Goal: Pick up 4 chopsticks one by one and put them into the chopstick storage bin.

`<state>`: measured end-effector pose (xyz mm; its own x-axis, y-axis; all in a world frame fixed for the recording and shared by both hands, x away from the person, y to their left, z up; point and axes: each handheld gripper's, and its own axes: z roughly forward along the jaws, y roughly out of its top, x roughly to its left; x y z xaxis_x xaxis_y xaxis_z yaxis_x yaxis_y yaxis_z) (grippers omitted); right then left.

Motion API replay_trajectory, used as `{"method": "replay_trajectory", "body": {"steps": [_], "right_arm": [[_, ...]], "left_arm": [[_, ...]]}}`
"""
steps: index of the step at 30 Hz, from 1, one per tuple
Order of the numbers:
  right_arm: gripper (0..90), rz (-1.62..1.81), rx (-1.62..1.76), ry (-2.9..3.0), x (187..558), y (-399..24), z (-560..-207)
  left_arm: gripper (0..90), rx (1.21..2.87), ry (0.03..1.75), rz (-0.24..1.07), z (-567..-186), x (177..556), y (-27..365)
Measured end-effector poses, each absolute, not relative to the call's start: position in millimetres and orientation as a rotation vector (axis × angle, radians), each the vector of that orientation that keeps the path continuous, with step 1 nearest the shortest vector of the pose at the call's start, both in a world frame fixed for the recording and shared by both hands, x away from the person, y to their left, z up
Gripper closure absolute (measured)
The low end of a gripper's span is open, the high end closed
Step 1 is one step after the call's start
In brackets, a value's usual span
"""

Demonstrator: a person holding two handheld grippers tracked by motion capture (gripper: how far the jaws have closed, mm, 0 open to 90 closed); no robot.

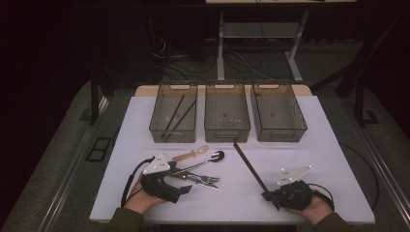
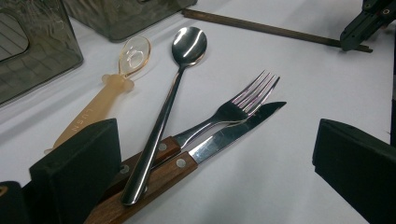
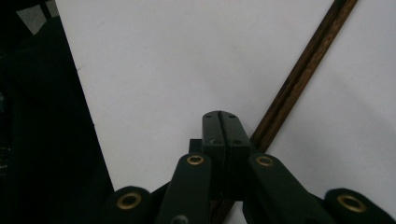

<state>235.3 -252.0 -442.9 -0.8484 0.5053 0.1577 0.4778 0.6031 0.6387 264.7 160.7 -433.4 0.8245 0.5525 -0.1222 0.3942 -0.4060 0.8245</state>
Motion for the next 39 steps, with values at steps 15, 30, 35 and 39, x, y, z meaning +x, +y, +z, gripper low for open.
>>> {"method": "replay_trajectory", "body": {"steps": [15,30,35,39], "right_arm": [[89.5,1.030,0.857,2.787,236,-253,-443],[89.4,0.979,0.888,2.763,236,-259,-440],[89.5,0.970,0.900,2.750,237,-262,-439],[89.5,0.967,0.909,2.734,237,-265,-438]], "left_arm": [[0.2,2.048,0.698,0.206,-433,265,161],[0.2,2.055,0.694,0.206,-433,265,160],[0.1,2.051,0.696,0.206,-433,265,160],[0.1,2.052,0.695,0.206,-433,265,160]]}}
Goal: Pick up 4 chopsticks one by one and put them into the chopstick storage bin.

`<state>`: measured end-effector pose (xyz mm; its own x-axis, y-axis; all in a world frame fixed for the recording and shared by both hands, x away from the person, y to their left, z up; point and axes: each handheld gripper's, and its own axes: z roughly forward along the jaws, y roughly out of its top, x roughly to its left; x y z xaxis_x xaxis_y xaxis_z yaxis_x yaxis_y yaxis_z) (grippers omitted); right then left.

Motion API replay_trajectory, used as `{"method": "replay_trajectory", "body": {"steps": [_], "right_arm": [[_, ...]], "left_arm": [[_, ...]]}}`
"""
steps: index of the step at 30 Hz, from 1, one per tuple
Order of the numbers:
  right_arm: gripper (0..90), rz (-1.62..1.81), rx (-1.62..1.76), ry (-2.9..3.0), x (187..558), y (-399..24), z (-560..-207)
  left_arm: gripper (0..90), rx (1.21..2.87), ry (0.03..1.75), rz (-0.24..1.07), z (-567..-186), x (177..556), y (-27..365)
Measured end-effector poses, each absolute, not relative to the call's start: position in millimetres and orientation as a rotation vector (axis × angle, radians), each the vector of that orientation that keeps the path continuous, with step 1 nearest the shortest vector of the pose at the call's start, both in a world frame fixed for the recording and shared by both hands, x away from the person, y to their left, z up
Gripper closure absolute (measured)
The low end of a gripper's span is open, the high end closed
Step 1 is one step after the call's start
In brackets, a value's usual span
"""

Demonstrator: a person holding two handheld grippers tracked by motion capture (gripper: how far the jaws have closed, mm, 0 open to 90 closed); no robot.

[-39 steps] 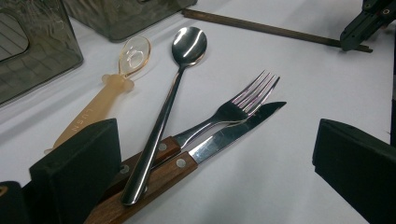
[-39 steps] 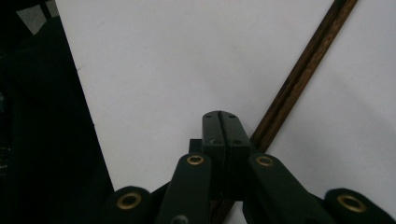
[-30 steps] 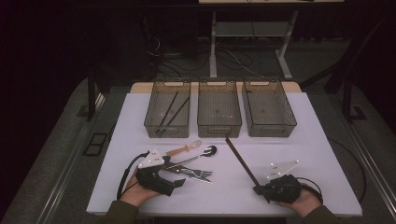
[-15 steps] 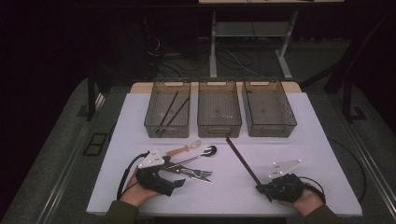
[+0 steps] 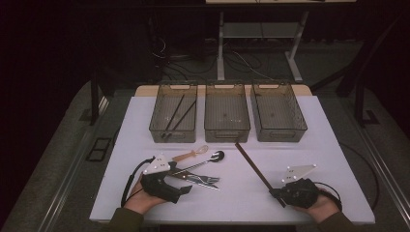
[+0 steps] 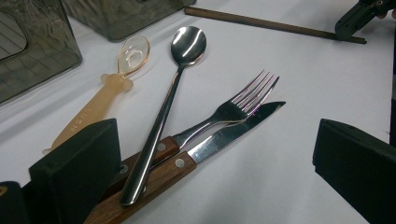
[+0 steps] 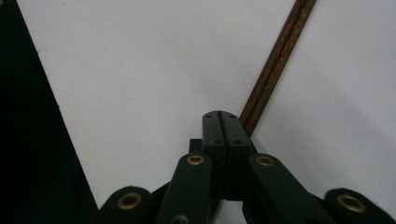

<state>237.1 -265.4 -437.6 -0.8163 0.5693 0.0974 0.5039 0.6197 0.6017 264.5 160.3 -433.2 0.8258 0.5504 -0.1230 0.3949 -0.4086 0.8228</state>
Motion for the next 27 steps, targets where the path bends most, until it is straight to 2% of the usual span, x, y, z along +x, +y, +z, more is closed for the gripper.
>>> {"method": "replay_trajectory", "body": {"steps": [27], "right_arm": [[89.6,0.796,0.940,2.692,233.8,-268.3,-435.6]], "left_arm": [[0.0,2.051,0.695,0.207,-433.1,264.5,160.2]]}}
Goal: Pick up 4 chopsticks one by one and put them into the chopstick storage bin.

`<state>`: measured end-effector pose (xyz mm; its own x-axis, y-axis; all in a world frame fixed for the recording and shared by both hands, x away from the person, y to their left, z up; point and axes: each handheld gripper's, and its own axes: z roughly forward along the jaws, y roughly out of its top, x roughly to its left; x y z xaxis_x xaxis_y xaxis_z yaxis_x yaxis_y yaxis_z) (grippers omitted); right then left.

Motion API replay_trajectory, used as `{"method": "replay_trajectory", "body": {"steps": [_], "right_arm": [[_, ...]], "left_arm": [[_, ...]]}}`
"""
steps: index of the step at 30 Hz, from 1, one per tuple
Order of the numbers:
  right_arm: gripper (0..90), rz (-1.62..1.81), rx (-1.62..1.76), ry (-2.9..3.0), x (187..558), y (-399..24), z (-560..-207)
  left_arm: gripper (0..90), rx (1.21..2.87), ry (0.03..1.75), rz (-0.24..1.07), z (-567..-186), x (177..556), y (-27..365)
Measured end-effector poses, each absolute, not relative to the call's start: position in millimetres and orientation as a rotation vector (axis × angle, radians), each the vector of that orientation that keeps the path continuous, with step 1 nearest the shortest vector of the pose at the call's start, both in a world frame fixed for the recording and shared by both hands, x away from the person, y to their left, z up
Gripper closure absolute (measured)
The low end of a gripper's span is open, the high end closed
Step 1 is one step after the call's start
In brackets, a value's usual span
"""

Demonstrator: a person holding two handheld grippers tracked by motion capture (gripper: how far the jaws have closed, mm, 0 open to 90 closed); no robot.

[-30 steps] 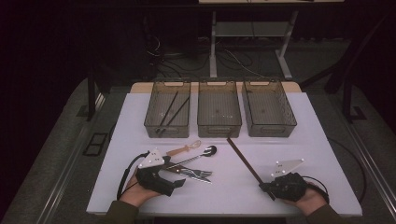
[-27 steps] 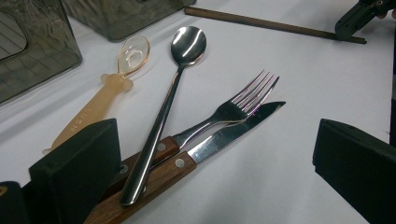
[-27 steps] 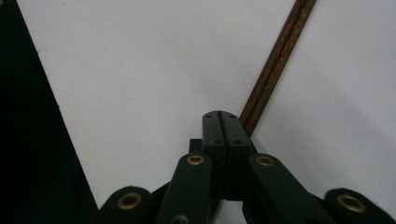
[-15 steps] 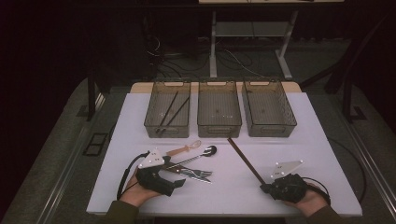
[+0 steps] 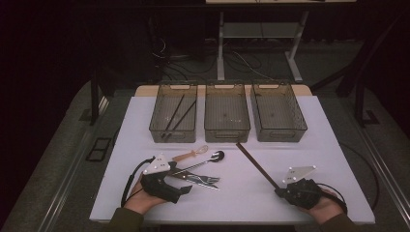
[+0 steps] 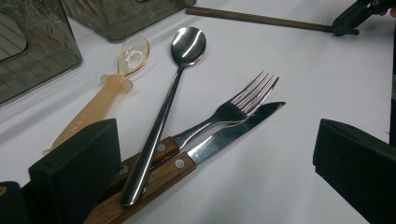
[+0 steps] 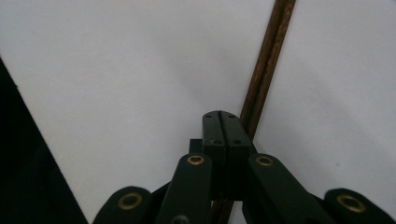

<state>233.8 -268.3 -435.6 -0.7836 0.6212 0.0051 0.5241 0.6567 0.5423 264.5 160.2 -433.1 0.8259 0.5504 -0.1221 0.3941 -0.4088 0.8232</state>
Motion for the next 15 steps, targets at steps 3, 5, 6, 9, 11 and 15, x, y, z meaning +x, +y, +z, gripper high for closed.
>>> {"method": "replay_trajectory", "body": {"steps": [3,5,6,9,11,15], "right_arm": [[89.7,0.779,0.958,2.675,236,-272,-435],[89.7,0.773,0.970,2.661,237,-275,-435],[89.7,0.765,0.971,2.656,238,-276,-435],[89.7,0.764,0.992,2.639,241,-281,-436],[89.7,0.764,0.997,2.634,243,-284,-436],[89.6,0.767,1.010,2.613,248,-289,-437]], "left_arm": [[0.0,2.052,0.694,0.206,-433,264,160],[0.0,2.053,0.694,0.206,-433,265,160],[0.0,2.053,0.693,0.206,-433,265,160],[0.0,2.053,0.694,0.205,-433,265,160],[0.0,2.051,0.695,0.205,-433,265,160],[0.0,2.052,0.694,0.206,-433,264,160]]}}
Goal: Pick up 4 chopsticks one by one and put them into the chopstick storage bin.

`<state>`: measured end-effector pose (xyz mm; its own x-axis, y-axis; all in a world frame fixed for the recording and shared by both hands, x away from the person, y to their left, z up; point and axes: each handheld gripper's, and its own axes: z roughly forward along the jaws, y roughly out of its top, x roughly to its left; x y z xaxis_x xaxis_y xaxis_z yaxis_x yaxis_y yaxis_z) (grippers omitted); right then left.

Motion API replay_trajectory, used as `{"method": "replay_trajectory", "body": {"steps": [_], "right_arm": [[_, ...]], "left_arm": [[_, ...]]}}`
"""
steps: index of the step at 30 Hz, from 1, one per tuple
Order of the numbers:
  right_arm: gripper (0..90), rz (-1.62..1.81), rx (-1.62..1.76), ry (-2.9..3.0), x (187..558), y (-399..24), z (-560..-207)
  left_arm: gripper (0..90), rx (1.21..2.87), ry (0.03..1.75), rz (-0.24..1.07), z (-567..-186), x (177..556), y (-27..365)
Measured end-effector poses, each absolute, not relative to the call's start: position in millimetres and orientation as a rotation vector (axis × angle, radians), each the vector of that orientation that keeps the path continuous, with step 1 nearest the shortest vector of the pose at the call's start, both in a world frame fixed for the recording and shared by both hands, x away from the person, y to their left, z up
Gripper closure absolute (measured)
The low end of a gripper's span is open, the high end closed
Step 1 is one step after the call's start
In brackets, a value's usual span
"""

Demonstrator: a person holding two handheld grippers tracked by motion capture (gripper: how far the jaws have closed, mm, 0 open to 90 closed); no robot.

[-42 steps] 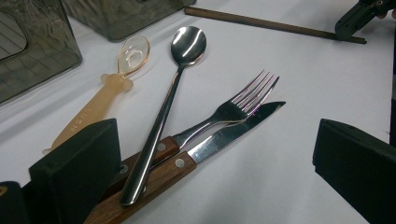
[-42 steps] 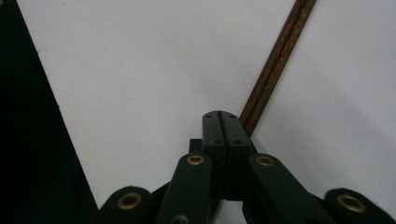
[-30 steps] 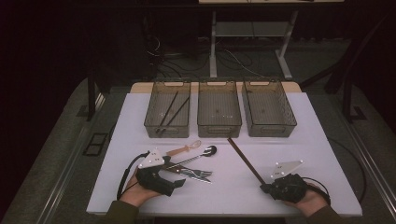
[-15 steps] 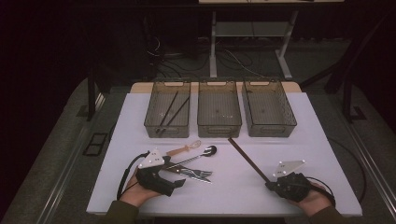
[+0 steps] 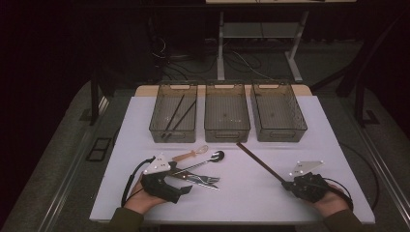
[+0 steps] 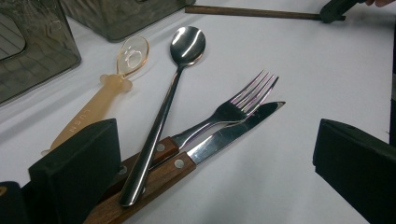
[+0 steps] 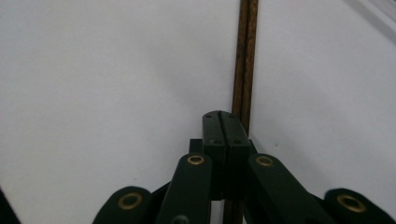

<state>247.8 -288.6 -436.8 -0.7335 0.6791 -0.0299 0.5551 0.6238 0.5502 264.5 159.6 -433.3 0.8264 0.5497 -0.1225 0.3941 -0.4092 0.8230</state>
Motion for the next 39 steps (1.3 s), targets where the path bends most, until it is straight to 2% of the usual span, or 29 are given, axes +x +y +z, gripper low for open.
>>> {"method": "replay_trajectory", "body": {"steps": [15,20,23,25,28,31,39], "right_arm": [[89.6,0.762,1.050,2.564,262,-304,-438],[88.7,0.857,1.036,2.551,261,-307,-431],[80.1,0.912,1.054,2.545,262,-307,-425],[70.9,0.945,1.071,2.549,264,-306,-423],[66.3,0.987,1.078,2.536,269,-304,-419],[66.4,1.010,1.081,2.530,279,-303,-416],[74.7,1.017,1.046,2.568,306,-298,-421]], "left_arm": [[0.0,2.053,0.681,0.199,-433,264,160],[0.0,2.056,0.679,0.203,-434,264,159],[0.0,2.056,0.682,0.202,-433,264,160],[0.0,2.054,0.683,0.202,-433,264,160],[0.0,2.054,0.686,0.203,-433,265,160],[0.0,2.053,0.685,0.204,-433,264,160],[0.0,2.049,0.685,0.201,-433,265,160]]}}
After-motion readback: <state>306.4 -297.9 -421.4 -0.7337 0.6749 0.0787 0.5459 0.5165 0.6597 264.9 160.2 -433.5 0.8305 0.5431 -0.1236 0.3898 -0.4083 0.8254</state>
